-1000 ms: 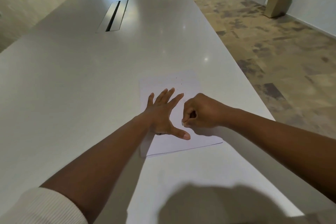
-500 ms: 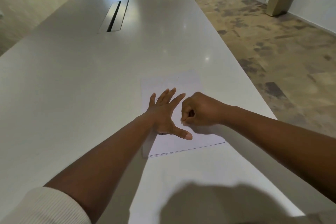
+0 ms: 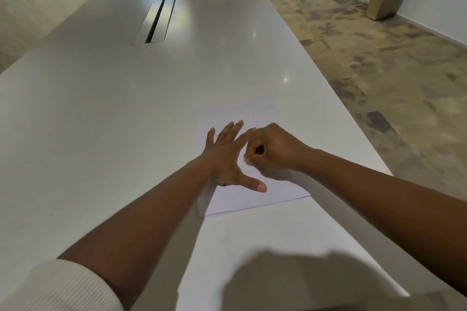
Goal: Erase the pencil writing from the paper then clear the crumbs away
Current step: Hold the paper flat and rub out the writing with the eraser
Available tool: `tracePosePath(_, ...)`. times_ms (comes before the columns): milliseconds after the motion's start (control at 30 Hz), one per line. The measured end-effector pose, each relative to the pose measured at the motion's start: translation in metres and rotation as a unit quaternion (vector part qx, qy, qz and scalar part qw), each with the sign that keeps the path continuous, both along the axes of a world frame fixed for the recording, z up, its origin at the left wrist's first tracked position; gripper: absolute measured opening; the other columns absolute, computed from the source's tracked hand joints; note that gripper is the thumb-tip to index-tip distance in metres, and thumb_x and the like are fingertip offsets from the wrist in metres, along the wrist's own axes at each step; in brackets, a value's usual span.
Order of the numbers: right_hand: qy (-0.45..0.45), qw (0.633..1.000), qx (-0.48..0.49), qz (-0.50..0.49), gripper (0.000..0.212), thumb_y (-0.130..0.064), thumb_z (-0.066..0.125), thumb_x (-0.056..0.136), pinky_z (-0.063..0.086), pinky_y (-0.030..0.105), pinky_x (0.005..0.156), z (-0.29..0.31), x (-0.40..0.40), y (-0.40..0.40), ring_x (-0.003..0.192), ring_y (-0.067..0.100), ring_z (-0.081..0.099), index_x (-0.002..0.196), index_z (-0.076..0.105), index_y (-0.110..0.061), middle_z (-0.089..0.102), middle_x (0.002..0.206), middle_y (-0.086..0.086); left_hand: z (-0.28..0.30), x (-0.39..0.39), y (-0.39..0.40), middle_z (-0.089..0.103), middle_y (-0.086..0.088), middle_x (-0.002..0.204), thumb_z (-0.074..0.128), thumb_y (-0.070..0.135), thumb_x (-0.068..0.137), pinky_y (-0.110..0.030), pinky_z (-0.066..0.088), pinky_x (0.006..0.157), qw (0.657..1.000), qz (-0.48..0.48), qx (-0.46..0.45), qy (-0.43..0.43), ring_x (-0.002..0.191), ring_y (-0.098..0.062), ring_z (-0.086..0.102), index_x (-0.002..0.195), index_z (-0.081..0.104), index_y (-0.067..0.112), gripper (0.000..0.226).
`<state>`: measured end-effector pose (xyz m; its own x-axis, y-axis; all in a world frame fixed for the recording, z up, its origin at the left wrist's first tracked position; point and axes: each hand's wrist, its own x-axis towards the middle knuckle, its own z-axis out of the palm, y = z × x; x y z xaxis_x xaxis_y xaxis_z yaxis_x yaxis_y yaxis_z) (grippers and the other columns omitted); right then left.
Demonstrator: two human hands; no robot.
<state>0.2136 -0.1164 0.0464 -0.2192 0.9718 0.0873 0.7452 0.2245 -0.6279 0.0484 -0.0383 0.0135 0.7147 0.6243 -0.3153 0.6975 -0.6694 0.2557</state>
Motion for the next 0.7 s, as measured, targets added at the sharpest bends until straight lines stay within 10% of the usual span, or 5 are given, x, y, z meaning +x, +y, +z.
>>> tracePosePath(333, -0.054, 0.998, 0.035, -0.019, 0.008, -0.009, 0.070, 0.081, 0.052, 0.036, 0.071, 0.003, -0.001, 0.013, 0.072, 0.017, 0.062, 0.076, 0.076, -0.010, 0.070, 0.080, 0.002, -0.002, -0.001, 0.001, -0.026, 0.007, 0.169, 0.058, 0.103, 0.041, -0.058, -0.020, 0.121, 1.000, -0.002, 0.004, -0.002, 0.151, -0.012, -0.034, 0.160, -0.009, 0.044, 0.149)
tracePosePath(700, -0.037, 0.998, -0.043, 0.038, 0.009, -0.010, 0.076, 0.078, 0.053, 0.028, 0.069, 0.010, 0.016, 0.002, 0.070, 0.009, 0.064, 0.070, 0.074, -0.014, 0.068, 0.072, -0.012, -0.001, -0.001, 0.001, -0.028, 0.007, 0.169, 0.057, 0.104, 0.043, -0.059, -0.018, 0.121, 1.000, -0.005, 0.009, 0.008, 0.152, -0.013, -0.034, 0.159, -0.017, 0.043, 0.151)
